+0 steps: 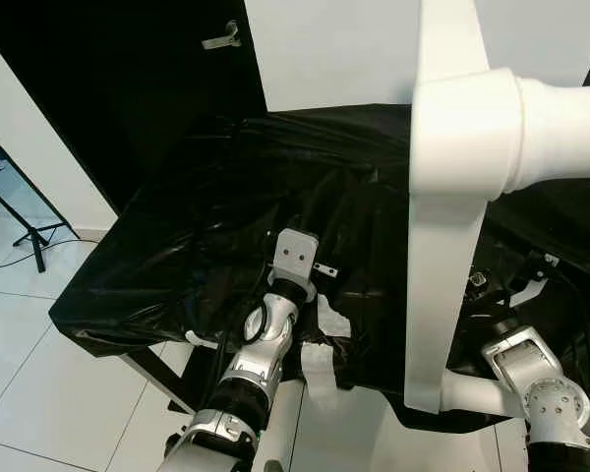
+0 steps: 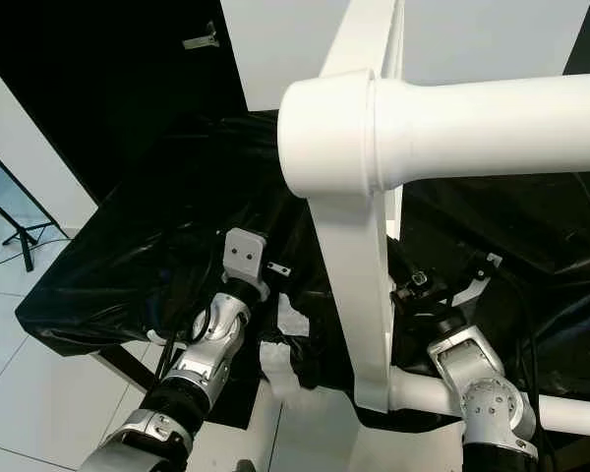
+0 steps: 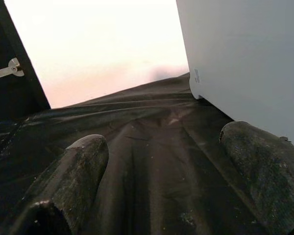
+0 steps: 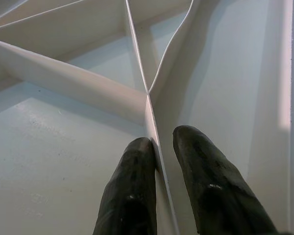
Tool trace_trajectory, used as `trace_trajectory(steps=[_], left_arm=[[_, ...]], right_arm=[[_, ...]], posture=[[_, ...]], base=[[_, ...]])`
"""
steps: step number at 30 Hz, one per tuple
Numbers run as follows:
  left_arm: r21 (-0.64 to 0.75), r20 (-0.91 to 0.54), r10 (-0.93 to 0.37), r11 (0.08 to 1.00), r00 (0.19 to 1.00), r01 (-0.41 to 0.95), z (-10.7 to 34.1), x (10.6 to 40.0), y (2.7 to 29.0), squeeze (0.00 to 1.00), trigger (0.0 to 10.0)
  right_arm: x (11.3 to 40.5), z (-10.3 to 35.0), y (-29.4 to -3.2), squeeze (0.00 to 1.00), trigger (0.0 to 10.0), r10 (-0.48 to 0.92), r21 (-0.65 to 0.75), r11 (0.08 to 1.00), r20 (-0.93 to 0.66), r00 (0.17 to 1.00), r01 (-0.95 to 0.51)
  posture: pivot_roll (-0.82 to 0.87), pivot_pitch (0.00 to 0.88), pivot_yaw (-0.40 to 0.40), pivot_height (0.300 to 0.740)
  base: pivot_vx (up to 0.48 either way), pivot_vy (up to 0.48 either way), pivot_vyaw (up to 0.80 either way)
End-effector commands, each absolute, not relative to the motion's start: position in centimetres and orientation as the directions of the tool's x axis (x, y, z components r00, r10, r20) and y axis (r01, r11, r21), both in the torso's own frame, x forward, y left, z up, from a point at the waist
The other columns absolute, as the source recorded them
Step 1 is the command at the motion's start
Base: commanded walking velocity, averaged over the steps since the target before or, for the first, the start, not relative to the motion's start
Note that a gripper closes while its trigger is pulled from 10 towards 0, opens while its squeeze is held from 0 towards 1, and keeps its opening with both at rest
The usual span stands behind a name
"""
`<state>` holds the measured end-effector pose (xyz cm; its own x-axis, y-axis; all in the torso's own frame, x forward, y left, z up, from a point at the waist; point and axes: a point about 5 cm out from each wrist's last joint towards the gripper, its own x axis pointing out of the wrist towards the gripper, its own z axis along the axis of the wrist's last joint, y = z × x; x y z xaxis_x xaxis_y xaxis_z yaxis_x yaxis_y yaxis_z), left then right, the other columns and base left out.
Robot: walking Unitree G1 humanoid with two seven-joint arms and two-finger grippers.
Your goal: Building children table
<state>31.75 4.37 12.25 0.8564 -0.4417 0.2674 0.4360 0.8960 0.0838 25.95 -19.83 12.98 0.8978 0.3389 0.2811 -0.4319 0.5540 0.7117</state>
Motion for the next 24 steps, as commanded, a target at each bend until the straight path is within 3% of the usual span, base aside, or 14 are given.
trace_trajectory(steps=[1, 2, 3, 4, 18, 24], left_arm=[[0.097, 0.268, -0.444, 0.896, 0.855, 0.434, 12.1, 31.7, 4.7, 0.00, 10.0], [0.098, 0.270, -0.443, 0.896, 0.855, 0.433, 12.1, 31.7, 4.7, 0.00, 10.0], [0.098, 0.270, -0.443, 0.896, 0.855, 0.433, 12.1, 31.7, 4.7, 0.00, 10.0], [0.099, 0.271, -0.442, 0.896, 0.855, 0.432, 12.2, 31.7, 4.7, 0.00, 10.0], [0.054, 0.272, -0.409, 0.910, 0.871, 0.410, 11.8, 31.4, 6.0, 0.00, 10.0], [-0.043, 0.206, -0.340, 0.934, 0.918, 0.356, 10.3, 31.3, 8.6, 0.00, 10.0]], right_arm=[[25.7, 10.9, -21.7, 1.00, 0.0, 0.236, 0.748, 0.604, 0.161, 0.958, -0.275], [25.8, 11.0, -21.8, 0.65, 0.0, 0.231, 0.747, 0.606, 0.165, 0.959, -0.274], [25.8, 11.0, -21.8, 0.65, 0.0, 0.231, 0.747, 0.606, 0.165, 0.959, -0.274], [26.0, 11.1, -22.0, 0.00, 0.0, 0.222, 0.745, 0.609, 0.169, 0.960, -0.272], [26.7, 11.2, -22.2, 0.00, 0.0, 0.197, 0.759, 0.601, 0.164, 0.967, -0.251], [27.0, 11.1, -22.6, 0.00, 0.0, 0.187, 0.762, 0.599, 0.164, 0.969, -0.245]], posture=[[0.07, 0.000, 0.127, 0.740], [0.07, 0.000, 0.128, 0.740], [0.07, 0.000, 0.128, 0.740], [0.07, 0.000, 0.126, 0.740], [0.07, 0.000, 0.119, 0.740], [0.08, 0.000, 0.114, 0.740]], base=[[0.000, 0.000, 0.00], [0.000, 0.000, 0.00], [0.000, 0.000, 0.00], [0.000, 0.000, 0.00], [0.000, 0.000, 0.00], [0.000, 0.000, 0.00]])
